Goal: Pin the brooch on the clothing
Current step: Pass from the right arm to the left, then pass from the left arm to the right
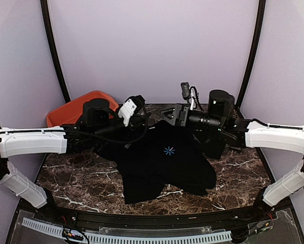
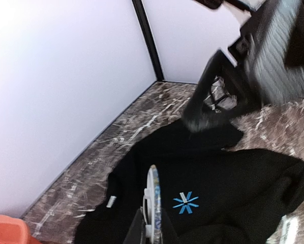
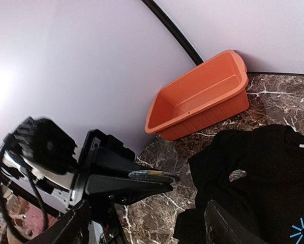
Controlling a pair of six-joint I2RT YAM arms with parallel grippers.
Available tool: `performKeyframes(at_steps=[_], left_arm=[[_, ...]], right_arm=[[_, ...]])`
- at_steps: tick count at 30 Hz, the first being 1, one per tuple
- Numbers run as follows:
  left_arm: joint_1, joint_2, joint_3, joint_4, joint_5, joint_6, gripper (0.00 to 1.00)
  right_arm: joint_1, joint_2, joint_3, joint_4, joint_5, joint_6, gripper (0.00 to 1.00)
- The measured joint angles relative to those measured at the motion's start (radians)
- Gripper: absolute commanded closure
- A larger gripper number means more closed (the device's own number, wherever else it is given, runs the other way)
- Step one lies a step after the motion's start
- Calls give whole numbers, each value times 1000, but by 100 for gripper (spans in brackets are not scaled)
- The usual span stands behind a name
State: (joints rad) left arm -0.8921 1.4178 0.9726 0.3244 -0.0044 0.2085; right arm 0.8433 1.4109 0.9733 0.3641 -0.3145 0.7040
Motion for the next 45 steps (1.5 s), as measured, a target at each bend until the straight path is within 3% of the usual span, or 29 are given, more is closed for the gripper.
performKeyframes(at_steps=[4, 9, 15, 21, 26, 29, 41, 45], left_arm=[[-5, -61, -61, 32, -145, 288, 99], [-5, -65, -252, 255, -259, 635, 99], [-47, 51, -383, 606, -294, 1028, 99], [-126, 109, -391, 852, -320, 1268, 99], [-182, 138, -416, 941, -348, 1381, 99], [-206, 141, -431, 964, -358, 1420, 99], [-217, 152, -437, 991, -391, 1465, 99], [-217, 161, -437, 991, -399, 1467, 99]], right_arm=[[-58, -71, 4, -12, -42, 43, 24], [-74, -40, 34, -39, -129, 127, 28], [-90, 126, 56, -66, -306, 259, 45], [-100, 288, 141, -79, -556, 348, 63], [-103, 349, 188, -46, -732, 398, 67], [-105, 352, 189, -46, -785, 407, 76], [-109, 352, 193, -63, -840, 393, 80], [-109, 352, 193, -77, -837, 381, 86]])
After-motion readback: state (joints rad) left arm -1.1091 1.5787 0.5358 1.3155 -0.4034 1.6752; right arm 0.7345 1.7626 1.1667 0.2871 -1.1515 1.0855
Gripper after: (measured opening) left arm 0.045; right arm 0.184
